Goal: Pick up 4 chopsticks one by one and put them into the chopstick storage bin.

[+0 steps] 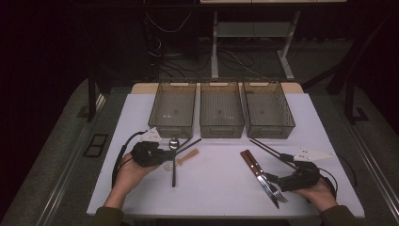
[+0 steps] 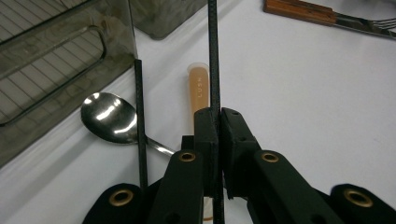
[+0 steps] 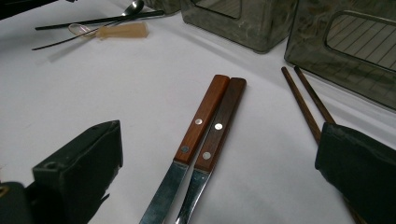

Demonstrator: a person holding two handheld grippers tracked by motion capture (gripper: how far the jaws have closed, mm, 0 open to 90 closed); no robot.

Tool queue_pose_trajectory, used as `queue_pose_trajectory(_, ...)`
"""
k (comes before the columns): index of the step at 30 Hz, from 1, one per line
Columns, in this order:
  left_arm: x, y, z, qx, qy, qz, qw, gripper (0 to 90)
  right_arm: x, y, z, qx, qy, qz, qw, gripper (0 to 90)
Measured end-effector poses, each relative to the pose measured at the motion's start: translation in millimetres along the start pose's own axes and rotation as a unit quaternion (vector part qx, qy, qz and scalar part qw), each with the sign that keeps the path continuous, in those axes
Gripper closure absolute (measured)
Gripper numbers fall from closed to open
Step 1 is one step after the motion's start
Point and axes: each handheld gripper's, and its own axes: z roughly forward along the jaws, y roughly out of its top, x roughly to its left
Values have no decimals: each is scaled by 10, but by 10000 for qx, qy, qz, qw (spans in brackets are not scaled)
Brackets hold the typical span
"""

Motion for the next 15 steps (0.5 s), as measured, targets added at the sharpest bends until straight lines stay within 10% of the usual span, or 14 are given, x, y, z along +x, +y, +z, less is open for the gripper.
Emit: queue_pose_trajectory(15,66,163,-1,-175,39,-11,9998,849,2,1,-5,-12,1,-1,10000,10)
